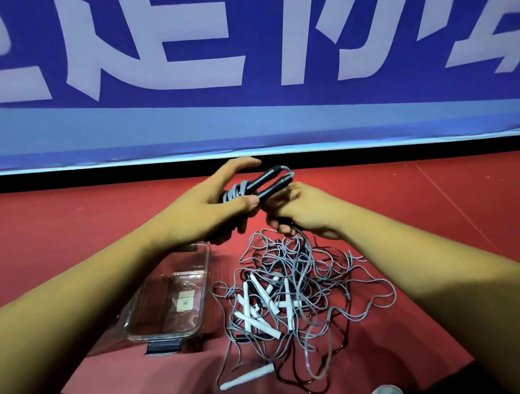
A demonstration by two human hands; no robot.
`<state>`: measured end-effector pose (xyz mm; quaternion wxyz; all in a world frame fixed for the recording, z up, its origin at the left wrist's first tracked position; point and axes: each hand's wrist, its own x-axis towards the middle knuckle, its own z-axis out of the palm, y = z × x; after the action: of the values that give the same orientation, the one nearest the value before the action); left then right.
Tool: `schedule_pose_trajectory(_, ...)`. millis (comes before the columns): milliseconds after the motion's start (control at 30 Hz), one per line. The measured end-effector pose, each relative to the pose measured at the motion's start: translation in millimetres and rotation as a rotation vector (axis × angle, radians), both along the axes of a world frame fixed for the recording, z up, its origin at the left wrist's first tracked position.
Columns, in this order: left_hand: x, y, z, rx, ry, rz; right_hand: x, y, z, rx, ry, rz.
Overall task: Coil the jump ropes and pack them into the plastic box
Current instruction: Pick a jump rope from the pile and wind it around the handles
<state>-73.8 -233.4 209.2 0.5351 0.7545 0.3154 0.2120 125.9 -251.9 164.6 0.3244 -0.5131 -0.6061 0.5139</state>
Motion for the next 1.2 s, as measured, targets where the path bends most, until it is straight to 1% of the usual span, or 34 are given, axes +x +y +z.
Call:
schedule_pose_trajectory(133, 0, 6, -2, 0.072, 0.018, 0.027, -5, -1, 1, -0.064, -0.087, 0.040)
schedule_pose_trajectory(233, -5, 18, -5, 0.072, 0.046, 0.128, -4, -5, 5, -0.022, -0.281, 0.092)
schedule_pose_trajectory(300, -9, 27, -8, 0.116, 0.088, 0.202, -6, -8, 10, 0.037, -0.407, 0.105)
schedule_pose_trajectory(433, -19, 42, -14, 0.291, 0.252, 0.253, -17, -8, 16, 0.213, -0.653, 0.084)
schedule_pose_trajectory(533, -21, 44, -21, 0.419, 0.403, 0.286, -28, -9, 17, 0.258, -0.770, 0.087)
schedule_pose_trajectory(600, -18, 41, -24, 0.569, 0.562, 0.340, -32, -9, 21, 0.274, -0.825, 0.090)
schedule_pose_trajectory(667, -15, 39, -28, 0.776, 0.752, 0.413, -32, -8, 28, 0.290, -0.834, 0.097)
schedule_pose_trajectory(700, -13, 38, -29, 0.842, 0.803, 0.430, -31, -7, 32, 0.303, -0.818, 0.102)
schedule_pose_trajectory(733, -12, 38, -29, 0.862, 0.839, 0.428, -29, -7, 36, 0.321, -0.801, 0.105)
schedule_pose_trajectory(833, -11, 37, -29, 0.790, 0.940, 0.327, -26, -8, 44, 0.404, -0.805, 0.102)
schedule_pose_trajectory(900, -10, 32, -30, 0.776, 0.943, 0.260, -24, -7, 44, 0.458, -0.779, 0.073)
schedule_pose_trajectory(1000, -4, 23, -33, 0.782, 0.878, 0.146, -19, -2, 40, 0.523, -0.711, -0.016)
schedule_pose_trajectory(1100, 2, 18, -31, 0.756, 0.795, 0.073, -8, 5, 36, 0.529, -0.664, -0.105)
schedule_pose_trajectory(1200, 5, 14, -26, 0.749, 0.727, 0.032, 1, 10, 36, 0.528, -0.643, -0.130)
